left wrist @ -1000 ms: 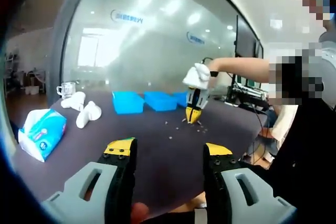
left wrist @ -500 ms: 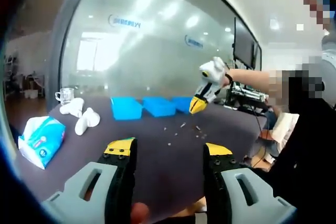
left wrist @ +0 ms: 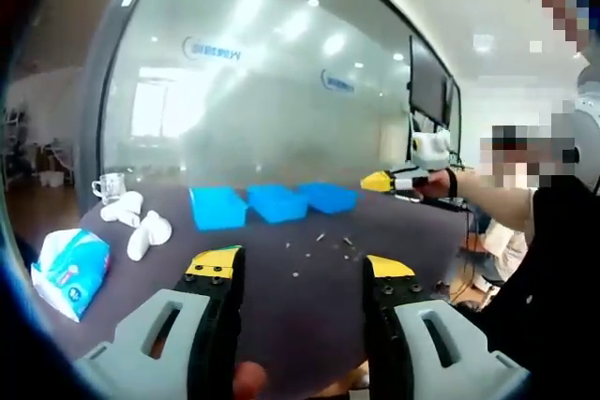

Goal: Sort the screws, nuts, and washers into the corresponding bins

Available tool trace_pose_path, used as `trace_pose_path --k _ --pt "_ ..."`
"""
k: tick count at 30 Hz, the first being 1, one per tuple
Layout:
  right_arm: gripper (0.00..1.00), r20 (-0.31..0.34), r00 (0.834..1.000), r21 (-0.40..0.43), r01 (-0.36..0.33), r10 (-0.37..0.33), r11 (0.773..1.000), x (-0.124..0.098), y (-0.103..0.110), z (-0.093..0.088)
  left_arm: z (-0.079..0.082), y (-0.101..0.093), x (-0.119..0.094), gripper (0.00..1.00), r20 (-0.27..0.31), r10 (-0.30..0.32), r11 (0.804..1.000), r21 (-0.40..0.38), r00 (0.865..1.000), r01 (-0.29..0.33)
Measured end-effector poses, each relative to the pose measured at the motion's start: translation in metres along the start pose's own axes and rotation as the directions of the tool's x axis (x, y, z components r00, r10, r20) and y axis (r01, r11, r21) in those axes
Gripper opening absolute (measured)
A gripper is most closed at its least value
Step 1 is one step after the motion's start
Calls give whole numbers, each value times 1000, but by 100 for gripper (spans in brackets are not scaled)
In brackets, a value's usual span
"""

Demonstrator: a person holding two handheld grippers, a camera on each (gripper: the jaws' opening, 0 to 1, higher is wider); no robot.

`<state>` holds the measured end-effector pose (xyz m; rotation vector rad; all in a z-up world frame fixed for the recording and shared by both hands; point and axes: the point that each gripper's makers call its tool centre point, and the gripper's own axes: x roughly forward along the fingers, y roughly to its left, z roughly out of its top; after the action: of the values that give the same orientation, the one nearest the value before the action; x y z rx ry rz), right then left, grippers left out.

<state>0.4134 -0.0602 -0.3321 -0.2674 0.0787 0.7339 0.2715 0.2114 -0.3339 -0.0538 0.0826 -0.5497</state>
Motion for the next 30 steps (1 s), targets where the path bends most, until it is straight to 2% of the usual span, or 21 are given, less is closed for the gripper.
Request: trace_pose_path --k 4,6,8,12,20,25,30 --pt "0 32 992 100 115 -118 988 -30 1 -16 -2 -4 1 49 -4 -12 1000 3 1000 12" --pt "0 49 983 110 169 -175 979 -45 0 -22 -3 -5 1 49 -6 -15 1000 1 1000 15" --pt "0 32 967 66 252 -254 966 -59 -6 -31 -3 -6 2 49 -10 -18 1000 2 1000 18" --pt "0 58 935 105 343 -350 933 -85 -13 -34 -3 -10 4 49 -13 -28 1000 9 1000 28" --pt "0 74 900 114 421 -430 900 -108 -22 -33 -2 -18 7 49 -8 -38 999 10 999 38" --pt "0 87 887 111 445 -454 889 -108 -30 -28 -3 -20 8 49 -14 -40 999 13 999 40" --pt "0 93 882 117 451 -462 885 -101 -41 -22 -2 -20 8 49 -12 -37 999 13 999 37"
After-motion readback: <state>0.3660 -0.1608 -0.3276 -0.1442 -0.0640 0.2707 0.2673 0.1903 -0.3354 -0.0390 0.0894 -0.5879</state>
